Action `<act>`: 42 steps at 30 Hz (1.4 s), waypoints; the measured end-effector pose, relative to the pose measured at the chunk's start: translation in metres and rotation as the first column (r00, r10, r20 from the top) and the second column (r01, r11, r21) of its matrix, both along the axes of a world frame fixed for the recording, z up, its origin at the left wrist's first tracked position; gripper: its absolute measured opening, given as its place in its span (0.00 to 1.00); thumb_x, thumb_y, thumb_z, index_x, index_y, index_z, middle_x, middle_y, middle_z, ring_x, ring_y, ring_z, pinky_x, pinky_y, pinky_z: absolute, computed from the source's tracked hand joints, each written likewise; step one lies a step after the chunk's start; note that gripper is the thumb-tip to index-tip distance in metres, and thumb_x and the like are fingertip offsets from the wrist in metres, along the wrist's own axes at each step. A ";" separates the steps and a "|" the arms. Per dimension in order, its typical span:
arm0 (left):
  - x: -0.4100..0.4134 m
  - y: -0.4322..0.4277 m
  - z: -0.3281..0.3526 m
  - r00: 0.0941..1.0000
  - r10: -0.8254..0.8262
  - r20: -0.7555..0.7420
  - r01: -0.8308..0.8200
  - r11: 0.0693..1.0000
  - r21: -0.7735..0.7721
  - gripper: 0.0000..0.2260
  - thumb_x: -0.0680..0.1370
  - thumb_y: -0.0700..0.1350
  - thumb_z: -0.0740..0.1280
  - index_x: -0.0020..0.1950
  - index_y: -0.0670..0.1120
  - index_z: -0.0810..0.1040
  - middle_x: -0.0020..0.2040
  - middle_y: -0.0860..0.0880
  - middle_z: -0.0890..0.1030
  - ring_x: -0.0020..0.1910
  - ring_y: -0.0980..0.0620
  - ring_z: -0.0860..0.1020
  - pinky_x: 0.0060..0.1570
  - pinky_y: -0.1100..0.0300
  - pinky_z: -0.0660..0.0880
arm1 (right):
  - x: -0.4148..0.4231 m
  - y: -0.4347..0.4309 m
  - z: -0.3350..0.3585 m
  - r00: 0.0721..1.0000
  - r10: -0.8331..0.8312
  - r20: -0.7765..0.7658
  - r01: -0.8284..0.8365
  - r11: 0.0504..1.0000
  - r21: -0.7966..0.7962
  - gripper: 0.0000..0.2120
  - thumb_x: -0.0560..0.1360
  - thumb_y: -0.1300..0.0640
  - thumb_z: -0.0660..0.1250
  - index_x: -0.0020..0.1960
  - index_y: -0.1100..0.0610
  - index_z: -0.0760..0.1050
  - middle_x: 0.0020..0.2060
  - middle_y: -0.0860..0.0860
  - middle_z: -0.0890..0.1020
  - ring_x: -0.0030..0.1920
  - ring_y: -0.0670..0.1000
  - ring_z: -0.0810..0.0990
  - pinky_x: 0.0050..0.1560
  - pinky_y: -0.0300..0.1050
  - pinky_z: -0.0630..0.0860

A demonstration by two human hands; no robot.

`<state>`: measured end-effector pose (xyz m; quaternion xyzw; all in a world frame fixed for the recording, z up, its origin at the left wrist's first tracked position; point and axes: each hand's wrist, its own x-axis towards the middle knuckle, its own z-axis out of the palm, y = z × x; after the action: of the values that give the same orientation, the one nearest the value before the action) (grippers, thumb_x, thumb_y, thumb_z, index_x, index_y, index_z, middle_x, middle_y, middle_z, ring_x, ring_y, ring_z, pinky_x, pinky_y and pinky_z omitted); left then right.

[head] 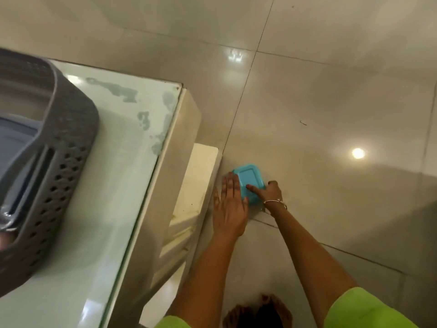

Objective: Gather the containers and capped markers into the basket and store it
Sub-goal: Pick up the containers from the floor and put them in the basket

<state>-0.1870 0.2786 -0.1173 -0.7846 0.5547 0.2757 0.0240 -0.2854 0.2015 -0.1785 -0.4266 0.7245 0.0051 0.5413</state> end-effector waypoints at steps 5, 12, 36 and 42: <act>0.009 -0.003 -0.014 0.999 0.004 0.048 -0.005 1.000 0.014 0.28 0.81 0.52 0.48 0.74 0.47 0.36 0.77 0.47 0.41 0.75 0.48 0.40 0.67 0.54 0.32 | 0.020 -0.012 -0.017 0.995 0.028 -0.097 -0.023 0.999 0.047 0.41 0.58 0.36 0.74 0.60 0.61 0.66 0.57 0.60 0.70 0.60 0.62 0.69 0.56 0.56 0.71; 0.018 -0.014 -0.004 0.997 -0.007 0.072 0.006 1.000 0.011 0.28 0.81 0.53 0.49 0.75 0.46 0.37 0.77 0.46 0.41 0.75 0.47 0.40 0.66 0.53 0.31 | 0.032 -0.013 -0.015 0.998 -0.057 -0.033 0.058 0.998 0.024 0.35 0.58 0.46 0.77 0.57 0.61 0.66 0.55 0.62 0.74 0.51 0.61 0.76 0.52 0.57 0.77; 0.032 -0.003 -0.049 0.990 0.024 -0.140 0.024 0.944 0.330 0.34 0.75 0.45 0.61 0.75 0.54 0.45 0.77 0.47 0.48 0.76 0.46 0.45 0.73 0.46 0.47 | 0.028 -0.012 -0.030 0.996 -0.086 -0.012 0.087 0.994 0.067 0.45 0.57 0.43 0.78 0.64 0.60 0.61 0.60 0.60 0.67 0.59 0.64 0.70 0.59 0.63 0.72; 0.039 -0.011 -0.039 0.992 -0.043 -0.119 0.079 0.947 0.312 0.37 0.73 0.46 0.64 0.75 0.53 0.45 0.77 0.45 0.49 0.76 0.45 0.46 0.73 0.43 0.49 | 0.013 -0.011 -0.052 0.986 -0.158 0.058 0.146 0.975 0.168 0.54 0.36 0.31 0.74 0.57 0.56 0.69 0.53 0.56 0.78 0.54 0.60 0.75 0.53 0.60 0.77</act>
<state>-0.1477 0.2676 -0.1562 -0.7366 0.5278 0.4034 0.1272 -0.2724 0.1905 -0.2300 -0.3241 0.7327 0.0077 0.5984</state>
